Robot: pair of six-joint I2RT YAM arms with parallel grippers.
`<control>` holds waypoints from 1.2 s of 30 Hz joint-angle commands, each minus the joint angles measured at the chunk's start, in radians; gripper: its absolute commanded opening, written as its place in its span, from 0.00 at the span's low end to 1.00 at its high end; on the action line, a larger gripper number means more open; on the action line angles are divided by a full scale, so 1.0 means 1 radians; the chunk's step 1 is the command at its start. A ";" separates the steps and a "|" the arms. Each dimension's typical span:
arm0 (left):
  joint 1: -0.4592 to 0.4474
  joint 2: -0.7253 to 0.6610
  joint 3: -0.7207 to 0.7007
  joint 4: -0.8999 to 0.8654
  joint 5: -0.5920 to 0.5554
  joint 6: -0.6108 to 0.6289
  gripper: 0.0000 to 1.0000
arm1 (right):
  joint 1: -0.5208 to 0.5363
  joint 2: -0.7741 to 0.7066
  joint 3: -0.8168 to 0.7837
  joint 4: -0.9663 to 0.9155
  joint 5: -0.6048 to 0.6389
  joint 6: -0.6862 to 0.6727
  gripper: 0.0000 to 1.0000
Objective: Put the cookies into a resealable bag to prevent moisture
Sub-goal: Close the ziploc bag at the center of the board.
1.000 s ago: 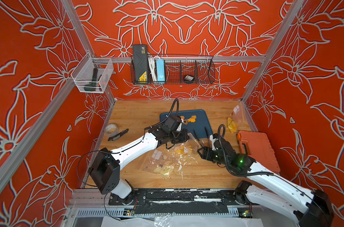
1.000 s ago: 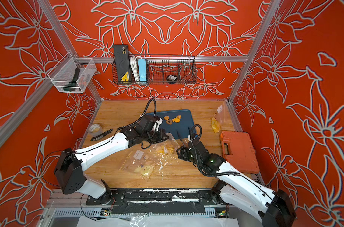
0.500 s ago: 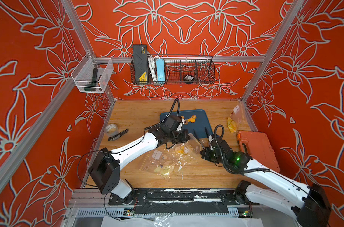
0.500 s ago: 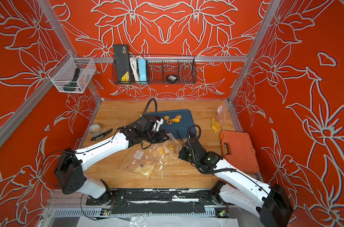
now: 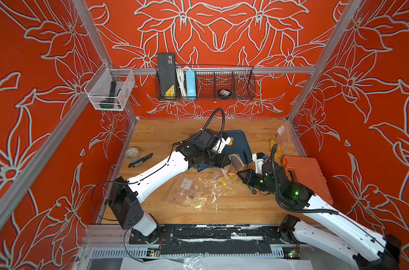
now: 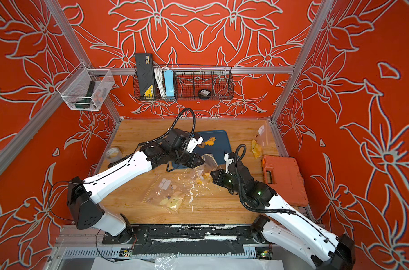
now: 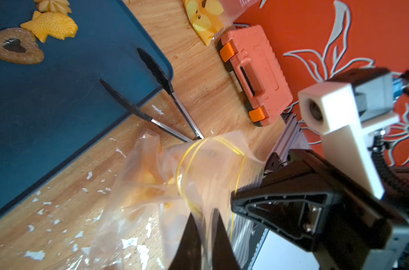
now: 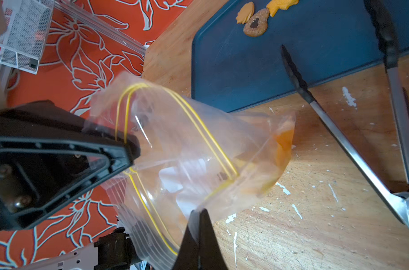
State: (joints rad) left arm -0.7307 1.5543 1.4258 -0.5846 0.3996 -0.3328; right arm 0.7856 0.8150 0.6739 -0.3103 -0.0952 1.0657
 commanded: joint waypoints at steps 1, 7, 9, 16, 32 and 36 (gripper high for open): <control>-0.004 0.027 0.018 -0.079 -0.041 0.078 0.15 | 0.003 0.005 0.006 0.019 0.068 0.048 0.00; -0.004 0.020 0.021 -0.091 -0.103 0.095 0.44 | 0.001 0.049 0.042 0.013 0.081 0.050 0.00; -0.004 0.002 0.014 -0.088 -0.131 0.100 0.55 | 0.000 0.063 0.052 0.014 0.082 0.045 0.00; 0.045 -0.167 -0.143 0.073 -0.278 0.067 0.93 | -0.068 0.129 0.106 -0.031 0.029 0.022 0.00; 0.154 -0.581 -0.920 1.030 -0.139 0.273 0.98 | -0.275 0.414 0.305 -0.135 -0.247 -0.243 0.00; 0.154 -0.505 -0.985 1.148 -0.043 0.410 0.93 | -0.287 0.447 0.332 -0.171 -0.297 -0.333 0.00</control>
State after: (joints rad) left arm -0.5766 1.0061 0.4667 0.3828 0.2901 -0.0643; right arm 0.5083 1.2495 0.9718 -0.4217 -0.3305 0.8394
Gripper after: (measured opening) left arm 0.946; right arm 0.049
